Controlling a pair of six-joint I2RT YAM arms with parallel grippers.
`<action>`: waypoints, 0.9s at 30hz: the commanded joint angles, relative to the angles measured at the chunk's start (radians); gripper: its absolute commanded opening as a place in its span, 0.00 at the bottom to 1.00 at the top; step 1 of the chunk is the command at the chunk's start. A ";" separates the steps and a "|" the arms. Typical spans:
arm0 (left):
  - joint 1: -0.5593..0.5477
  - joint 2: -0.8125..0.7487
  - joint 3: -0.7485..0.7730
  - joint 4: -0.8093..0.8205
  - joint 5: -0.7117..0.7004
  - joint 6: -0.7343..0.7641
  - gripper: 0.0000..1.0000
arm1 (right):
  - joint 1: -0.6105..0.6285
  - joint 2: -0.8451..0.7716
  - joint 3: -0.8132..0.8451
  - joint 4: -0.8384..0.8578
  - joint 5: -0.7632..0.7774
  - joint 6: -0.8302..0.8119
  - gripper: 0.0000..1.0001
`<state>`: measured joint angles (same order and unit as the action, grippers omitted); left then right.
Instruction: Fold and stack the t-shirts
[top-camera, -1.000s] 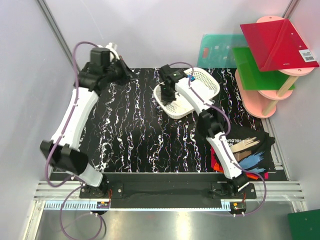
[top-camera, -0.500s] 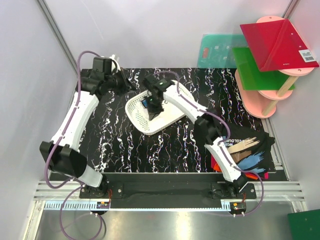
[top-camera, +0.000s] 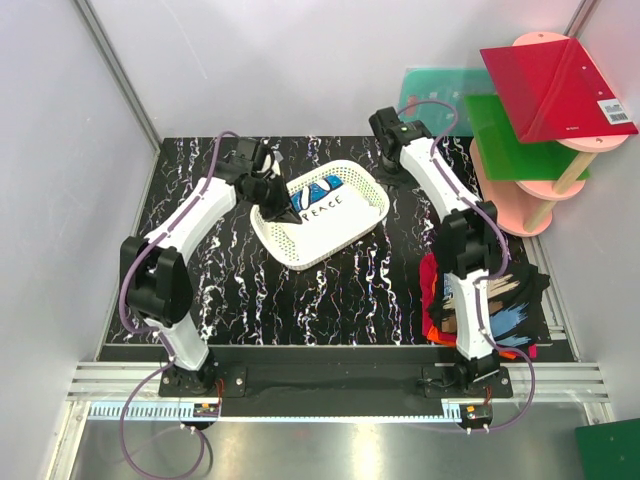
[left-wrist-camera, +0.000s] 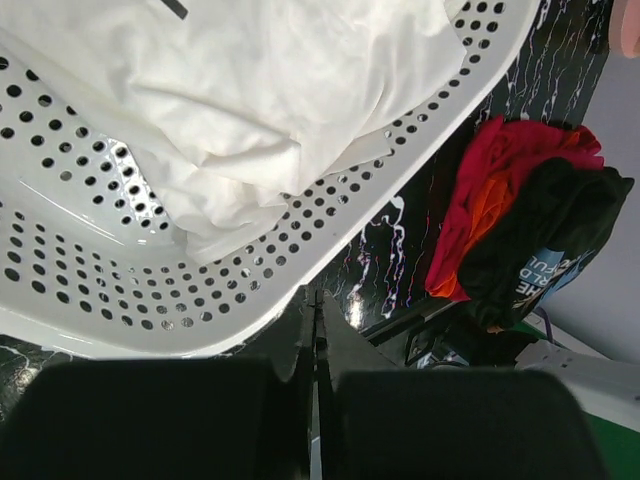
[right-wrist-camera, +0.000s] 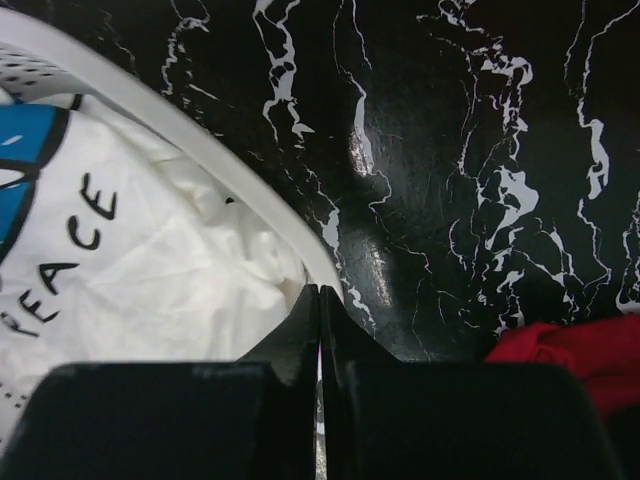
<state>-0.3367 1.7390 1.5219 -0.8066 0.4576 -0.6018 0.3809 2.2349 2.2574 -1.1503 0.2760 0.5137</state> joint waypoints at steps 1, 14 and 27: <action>0.007 -0.102 -0.038 0.018 0.029 0.016 0.00 | 0.015 0.118 0.028 -0.066 0.020 0.031 0.00; 0.007 -0.156 -0.074 0.004 0.027 0.020 0.00 | 0.038 0.305 0.314 -0.157 -0.187 -0.014 0.00; 0.007 -0.137 -0.127 -0.009 0.030 0.042 0.00 | -0.028 0.020 0.145 -0.002 0.203 -0.012 0.00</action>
<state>-0.3325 1.6054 1.4128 -0.8230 0.4622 -0.5838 0.3985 2.3478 2.4397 -1.2064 0.3241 0.4911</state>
